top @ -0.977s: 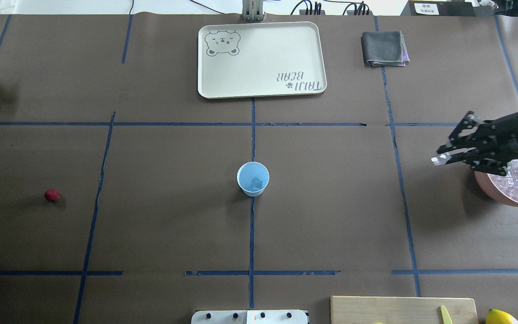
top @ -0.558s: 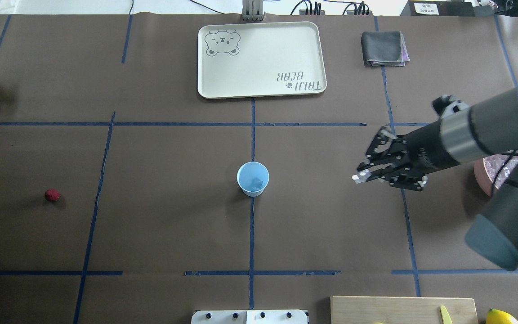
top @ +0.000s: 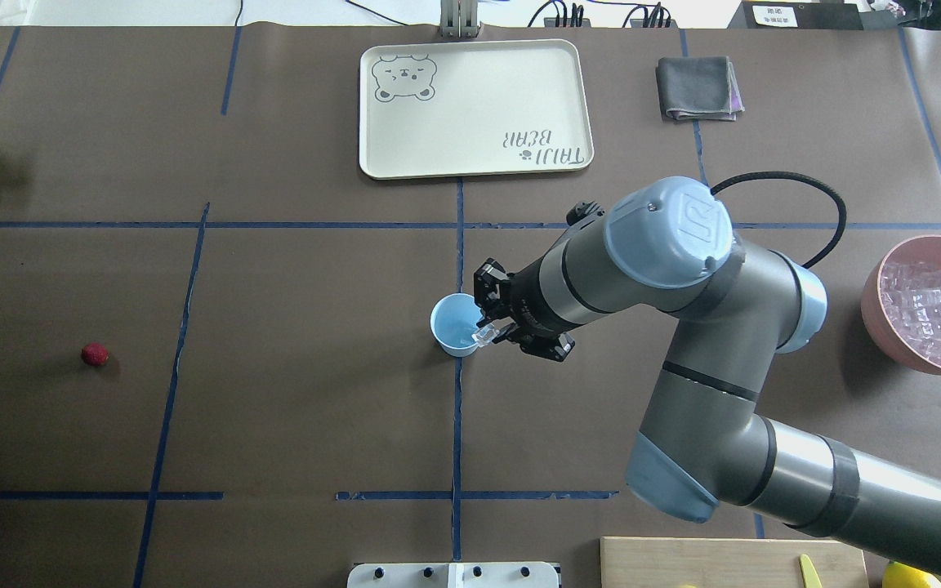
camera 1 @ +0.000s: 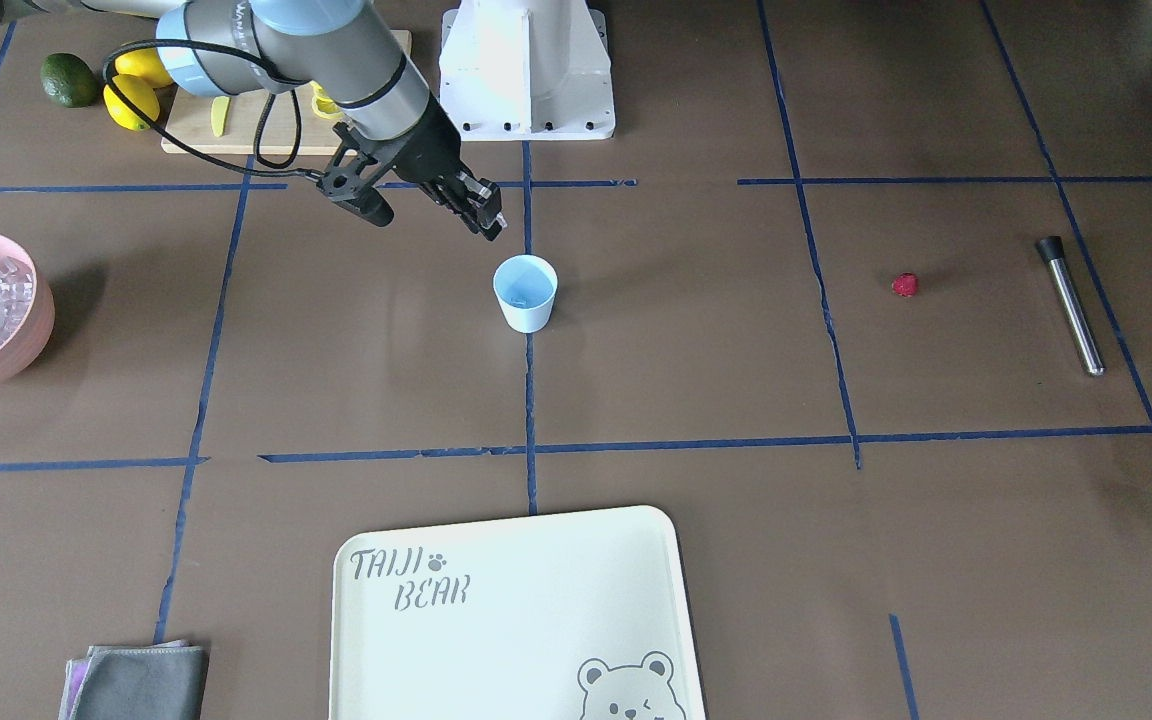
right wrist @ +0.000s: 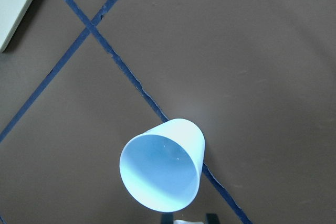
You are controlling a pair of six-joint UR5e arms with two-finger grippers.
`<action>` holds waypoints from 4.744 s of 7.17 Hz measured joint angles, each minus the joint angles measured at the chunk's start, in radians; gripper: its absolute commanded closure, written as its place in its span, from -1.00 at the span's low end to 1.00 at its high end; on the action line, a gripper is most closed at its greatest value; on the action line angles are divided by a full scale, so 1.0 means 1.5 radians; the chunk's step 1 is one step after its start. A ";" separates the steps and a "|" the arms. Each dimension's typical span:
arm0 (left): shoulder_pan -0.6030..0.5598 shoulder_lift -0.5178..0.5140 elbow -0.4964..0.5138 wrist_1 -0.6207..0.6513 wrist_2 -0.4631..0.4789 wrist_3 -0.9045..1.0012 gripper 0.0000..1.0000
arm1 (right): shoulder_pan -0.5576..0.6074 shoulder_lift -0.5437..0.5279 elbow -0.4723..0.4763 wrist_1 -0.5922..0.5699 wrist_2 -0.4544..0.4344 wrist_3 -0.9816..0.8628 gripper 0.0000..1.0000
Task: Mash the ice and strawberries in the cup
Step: 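Carry the ice cube with the right gripper over the cup, then open the right gripper to drop the ice cube into the cup, then move the right gripper back over the pink bowl, then lower the right gripper into the bowl and grasp an ice cube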
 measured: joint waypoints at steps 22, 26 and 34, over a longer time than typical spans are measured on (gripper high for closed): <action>-0.001 0.008 0.000 0.001 -0.001 0.000 -1.00 | 0.443 -0.457 -0.009 -0.030 0.219 -1.235 -0.97; -0.001 0.008 0.001 0.001 -0.001 0.000 -1.00 | 0.408 -0.456 -0.028 -0.029 0.198 -1.260 -0.80; -0.001 0.008 0.002 0.001 -0.001 0.001 -1.00 | 0.398 -0.444 -0.049 -0.029 0.186 -1.265 1.00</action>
